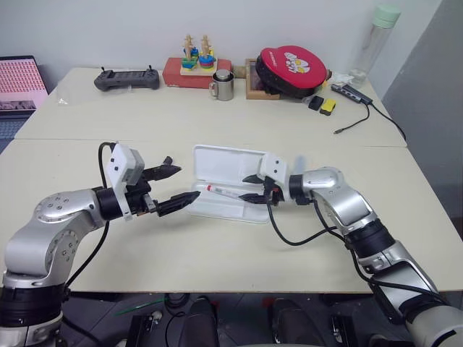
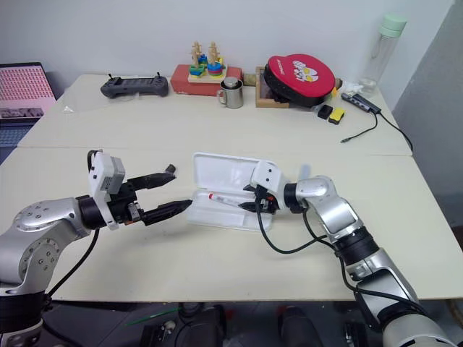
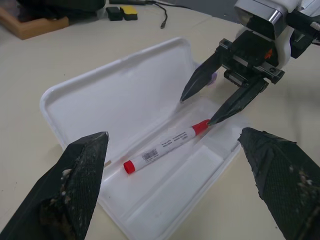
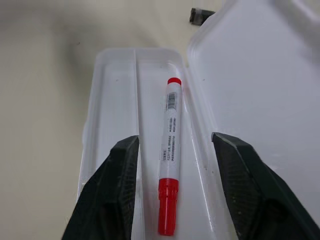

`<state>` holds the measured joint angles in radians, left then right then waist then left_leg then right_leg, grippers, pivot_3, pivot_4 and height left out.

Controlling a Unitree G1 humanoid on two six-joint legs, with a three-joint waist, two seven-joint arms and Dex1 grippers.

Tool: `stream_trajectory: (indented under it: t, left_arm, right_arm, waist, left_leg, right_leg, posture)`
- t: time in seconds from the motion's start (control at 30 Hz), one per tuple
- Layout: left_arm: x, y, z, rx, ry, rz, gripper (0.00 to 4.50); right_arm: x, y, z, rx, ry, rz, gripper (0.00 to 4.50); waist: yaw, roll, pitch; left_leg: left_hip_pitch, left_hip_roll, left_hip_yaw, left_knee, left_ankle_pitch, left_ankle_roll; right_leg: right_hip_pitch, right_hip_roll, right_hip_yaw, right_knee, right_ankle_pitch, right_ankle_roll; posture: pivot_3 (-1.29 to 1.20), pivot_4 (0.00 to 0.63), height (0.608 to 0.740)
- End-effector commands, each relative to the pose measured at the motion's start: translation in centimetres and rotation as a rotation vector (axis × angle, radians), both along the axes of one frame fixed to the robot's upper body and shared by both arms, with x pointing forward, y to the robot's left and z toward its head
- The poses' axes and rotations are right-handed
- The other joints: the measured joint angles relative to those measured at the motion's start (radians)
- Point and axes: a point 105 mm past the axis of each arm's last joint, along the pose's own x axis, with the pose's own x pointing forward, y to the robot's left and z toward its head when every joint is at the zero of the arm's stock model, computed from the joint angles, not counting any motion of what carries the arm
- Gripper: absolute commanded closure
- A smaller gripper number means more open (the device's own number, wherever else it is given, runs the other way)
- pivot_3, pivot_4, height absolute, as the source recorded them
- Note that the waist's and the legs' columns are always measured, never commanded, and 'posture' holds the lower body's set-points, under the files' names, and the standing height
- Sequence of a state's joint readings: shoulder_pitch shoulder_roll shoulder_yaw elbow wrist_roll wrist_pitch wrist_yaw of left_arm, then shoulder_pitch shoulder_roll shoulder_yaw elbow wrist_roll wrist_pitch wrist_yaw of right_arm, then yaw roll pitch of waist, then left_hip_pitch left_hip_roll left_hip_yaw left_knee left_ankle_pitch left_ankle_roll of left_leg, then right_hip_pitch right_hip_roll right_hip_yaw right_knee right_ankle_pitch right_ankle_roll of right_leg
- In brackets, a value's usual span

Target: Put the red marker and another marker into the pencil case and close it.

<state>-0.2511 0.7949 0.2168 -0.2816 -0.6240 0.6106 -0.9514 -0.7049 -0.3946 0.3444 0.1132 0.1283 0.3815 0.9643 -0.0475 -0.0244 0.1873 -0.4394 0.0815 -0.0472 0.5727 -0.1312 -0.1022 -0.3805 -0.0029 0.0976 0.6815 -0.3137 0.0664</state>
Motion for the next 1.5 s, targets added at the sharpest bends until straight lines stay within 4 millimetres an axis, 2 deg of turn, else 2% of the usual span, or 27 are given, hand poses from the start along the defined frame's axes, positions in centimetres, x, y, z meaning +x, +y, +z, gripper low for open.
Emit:
stream_trajectory:
  t: [0.03, 0.1, 0.17, 0.2, 0.37, 0.43, 0.5, 0.63, 0.77, 0.87, 0.97, 1.07, 1.1, 1.13, 1.5]
  left_arm:
    - [-0.1, -1.7, 0.6, -0.027, -0.015, -0.072, 0.0]
    - [0.2, -3.5, 0.7, -0.054, -0.023, -0.126, 0.0]
    - [0.5, -5.1, 1.0, -0.079, -0.041, -0.169, 0.0]
    - [0.9, -5.9, 1.3, -0.086, -0.057, -0.182, 0.0]
    - [1.7, -8.0, 2.3, -0.118, -0.094, -0.231, 0.0]
    - [1.8, -9.3, 2.6, -0.13, -0.11, -0.268, 0.0]
    - [2.2, -10.0, 2.5, -0.104, -0.131, -0.265, 0.0]
    - [2.9, -10.4, 3.2, -0.147, -0.153, -0.244, 0.0]
    - [2.6, -10.9, 3.0, -0.137, -0.148, -0.273, 0.0]
    - [2.8, -10.8, 3.1, -0.137, -0.154, -0.263, 0.0]
    - [2.9, -10.7, 3.0, -0.129, -0.165, -0.253, 0.0]
    - [3.3, -10.6, 3.2, -0.141, -0.182, -0.226, 0.0]
    - [3.4, -10.6, 3.3, -0.145, -0.187, -0.218, 0.0]
    - [3.4, -10.6, 3.3, -0.148, -0.19, -0.216, 0.0]
    - [3.6, -10.5, 3.1, -0.141, -0.189, -0.221, 0.0]
  right_arm:
    - [-0.4, -1.6, 4.1, 0.194, -0.014, -0.057, 1.07]
    - [0.4, -4.3, 6.1, 0.322, -0.035, -0.21, 0.62]
    - [1.8, -6.7, 7.0, 0.402, -0.066, -0.399, 0.12]
    - [2.7, -7.8, 7.1, 0.426, -0.079, -0.504, 0.01]
    - [4.2, -10.6, 6.6, 0.466, -0.072, -0.761, 0.01]
    - [5.0, -12.3, 5.1, 0.418, -0.053, -0.905, 0.01]
    - [4.9, -12.3, 2.7, 0.337, 0.006, -0.959, 0.01]
    - [4.8, -11.5, 0.6, 0.306, 0.085, -1.01, 0.01]
    - [4.5, -9.7, -1.2, 0.288, 0.148, -1.022, 0.01]
    - [4.4, -9.0, -3.5, 0.226, 0.196, -1.067, 0.01]
    - [4.4, -8.9, -5.4, 0.161, 0.221, -1.109, 0.01]
    - [4.5, -9.6, -6.1, 0.122, 0.216, -1.153, 0.01]
    - [4.5, -9.8, -6.1, 0.121, 0.214, -1.163, 0.36]
    - [4.5, -10.0, -6.1, 0.126, 0.215, -1.167, 0.4]
    - [5.0, -12.8, -5.2, 0.154, 0.17, -1.26, 2.96]
  waist:
    - [0.0, 0.0, 0.0]
    - [0.007, 0.0, 0.0]
    - [0.014, 0.0, 0.0]
    - [0.015, 0.0, 0.0]
    - [0.008, 0.0, 0.0]
    - [0.006, 0.0, 0.0]
    - [0.007, 0.0, 0.0]
    - [0.003, 0.0, 0.0]
    - [-0.007, 0.0, 0.0]
    - [-0.008, 0.0, 0.0]
    - [-0.008, 0.0, 0.0]
    - [-0.009, 0.0, -0.001]
    - [-0.008, 0.0, -0.001]
    - [-0.008, 0.0, -0.001]
    - [0.009, -0.001, -0.001]
  left_leg:
    - [0.0, 0.0, 0.0, 0.0, 0.0, 0.0]
    - [0.0, 0.0, 0.0, 0.0, 0.0, 0.0]
    - [0.0, 0.0, 0.0, 0.001, 0.0, 0.0]
    - [-0.001, 0.0, 0.0, 0.001, 0.0, 0.0]
    - [0.0, 0.0, 0.0, 0.001, 0.0, 0.0]
    - [0.0, 0.0, 0.0, 0.001, 0.0, 0.0]
    - [0.0, -0.001, 0.0, 0.001, 0.0, 0.0]
    - [-0.001, -0.001, 0.0, 0.0, 0.0, 0.0]
    - [-0.001, -0.001, 0.0, 0.0, 0.0, 0.0]
    - [-0.001, -0.001, -0.001, 0.0, 0.0, 0.0]
    - [-0.001, -0.001, -0.001, 0.0, 0.0, 0.0]
    - [0.0, -0.001, -0.001, 0.001, 0.0, 0.0]
    - [0.001, -0.001, -0.001, 0.001, 0.0, 0.0]
    - [0.001, -0.001, -0.001, 0.001, 0.0, 0.0]
    - [0.004, -0.001, -0.001, 0.003, 0.0, 0.001]
  right_leg:
    - [0.0, 0.0, 0.0, 0.0, 0.0, 0.0]
    - [0.0, 0.0, 0.0, 0.0, 0.0, 0.0]
    - [0.001, 0.0, 0.0, 0.0, 0.001, 0.0]
    - [0.001, 0.0, 0.0, 0.0, 0.001, -0.001]
    - [0.001, 0.0, 0.001, 0.0, 0.002, 0.0]
    - [0.001, 0.0, 0.001, 0.0, 0.002, -0.001]
    - [0.001, 0.0, 0.001, 0.0, 0.003, -0.002]
    - [0.0, 0.0, 0.001, 0.0, 0.003, -0.003]
    - [0.0, 0.0, 0.001, 0.001, 0.003, -0.003]
    - [0.0, 0.0, 0.001, 0.001, 0.003, -0.002]
    - [0.0, 0.0, 0.001, 0.001, 0.003, -0.002]
    - [0.001, 0.0, 0.001, 0.0, 0.002, -0.001]
    - [0.002, 0.0, 0.001, 0.0, 0.002, -0.001]
    - [0.002, 0.0, 0.001, 0.0, 0.002, 0.0]
    - [0.006, 0.0, 0.001, 0.0, 0.002, 0.003]
  posture:
    - [0.0, 0.15, 0.74]
    - [0.0, 0.15, 0.74]
    - [0.0, 0.15, 0.74]
    - [0.0, 0.15, 0.74]
    - [0.0, 0.15, 0.74]
    - [0.0, 0.15, 0.74]
    - [0.0, 0.15, 0.74]
    - [0.0, 0.15, 0.74]
    - [0.0, 0.15, 0.74]
    - [0.0, 0.15, 0.74]
    - [0.0, 0.15, 0.74]
    - [0.0, 0.15, 0.74]
    - [0.0, 0.15, 0.74]
    - [0.0, 0.15, 0.74]
    - [0.0, 0.15, 0.74]
